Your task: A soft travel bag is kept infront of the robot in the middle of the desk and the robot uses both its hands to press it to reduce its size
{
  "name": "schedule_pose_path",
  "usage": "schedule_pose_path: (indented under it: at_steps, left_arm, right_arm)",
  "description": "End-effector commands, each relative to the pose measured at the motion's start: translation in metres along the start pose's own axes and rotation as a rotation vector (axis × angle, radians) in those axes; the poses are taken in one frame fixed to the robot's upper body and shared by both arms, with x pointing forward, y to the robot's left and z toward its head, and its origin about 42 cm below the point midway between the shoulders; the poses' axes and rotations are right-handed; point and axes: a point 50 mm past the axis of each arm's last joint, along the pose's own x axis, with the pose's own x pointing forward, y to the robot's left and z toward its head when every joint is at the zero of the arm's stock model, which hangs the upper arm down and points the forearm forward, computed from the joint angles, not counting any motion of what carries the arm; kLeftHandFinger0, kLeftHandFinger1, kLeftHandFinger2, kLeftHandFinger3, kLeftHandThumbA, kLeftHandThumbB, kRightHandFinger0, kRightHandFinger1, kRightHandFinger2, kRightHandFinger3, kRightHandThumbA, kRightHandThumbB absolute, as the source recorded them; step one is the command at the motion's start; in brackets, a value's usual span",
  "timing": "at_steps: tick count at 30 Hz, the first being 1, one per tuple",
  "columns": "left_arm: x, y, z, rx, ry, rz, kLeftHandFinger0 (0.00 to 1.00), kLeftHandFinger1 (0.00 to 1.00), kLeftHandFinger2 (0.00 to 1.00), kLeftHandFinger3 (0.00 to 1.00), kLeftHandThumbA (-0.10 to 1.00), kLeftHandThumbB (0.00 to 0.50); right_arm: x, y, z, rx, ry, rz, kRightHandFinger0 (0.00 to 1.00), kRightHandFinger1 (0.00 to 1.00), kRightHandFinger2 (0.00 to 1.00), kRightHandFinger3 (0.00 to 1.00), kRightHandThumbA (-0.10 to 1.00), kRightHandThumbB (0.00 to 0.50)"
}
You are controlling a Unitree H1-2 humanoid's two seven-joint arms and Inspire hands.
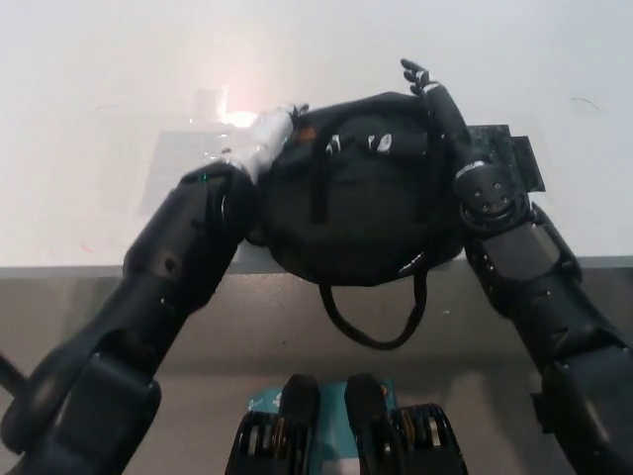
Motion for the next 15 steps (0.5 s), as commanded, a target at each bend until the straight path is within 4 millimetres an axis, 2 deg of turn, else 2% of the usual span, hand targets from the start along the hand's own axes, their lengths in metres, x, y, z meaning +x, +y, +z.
schedule_pose_path:
  at_steps: [1, 2, 6, 7, 10, 11, 15]
  left_arm:
    - [-0.004, -0.010, 0.000, -0.043, -0.048, 0.032, 1.00, 1.00, 1.00, 1.00, 1.00, 0.302]
    - [-0.009, -0.017, -0.001, -0.058, -0.055, 0.032, 1.00, 1.00, 1.00, 1.00, 1.00, 0.287]
    - [-0.010, -0.017, -0.001, -0.058, -0.056, 0.034, 1.00, 1.00, 1.00, 1.00, 1.00, 0.286]
    - [-0.023, -0.041, -0.008, -0.126, -0.068, 0.028, 1.00, 1.00, 1.00, 1.00, 1.00, 0.267]
    - [-0.028, -0.050, -0.011, -0.170, -0.064, 0.034, 1.00, 1.00, 1.00, 1.00, 1.00, 0.276]
    - [-0.032, -0.057, -0.015, -0.198, -0.068, 0.049, 1.00, 1.00, 1.00, 1.00, 1.00, 0.262]
    - [-0.036, -0.069, -0.019, -0.220, -0.059, 0.047, 1.00, 1.00, 1.00, 1.00, 1.00, 0.258]
  right_arm:
    - [-0.003, 0.012, -0.007, 0.041, 0.005, 0.011, 1.00, 1.00, 1.00, 1.00, 1.00, 0.196]
    - [-0.003, 0.013, -0.010, 0.039, 0.012, 0.013, 1.00, 1.00, 1.00, 1.00, 1.00, 0.183]
    - [-0.003, 0.013, -0.010, 0.040, 0.011, 0.013, 1.00, 1.00, 1.00, 1.00, 1.00, 0.182]
    - [-0.006, 0.015, -0.017, 0.033, 0.021, 0.019, 1.00, 1.00, 1.00, 1.00, 1.00, 0.203]
    - [-0.007, 0.017, -0.018, 0.022, 0.029, 0.018, 1.00, 1.00, 1.00, 1.00, 1.00, 0.185]
    - [-0.008, 0.021, -0.021, 0.041, 0.029, 0.021, 1.00, 1.00, 1.00, 1.00, 1.00, 0.173]
    - [-0.012, 0.027, -0.028, 0.037, 0.040, 0.025, 1.00, 1.00, 1.00, 1.00, 1.00, 0.182]
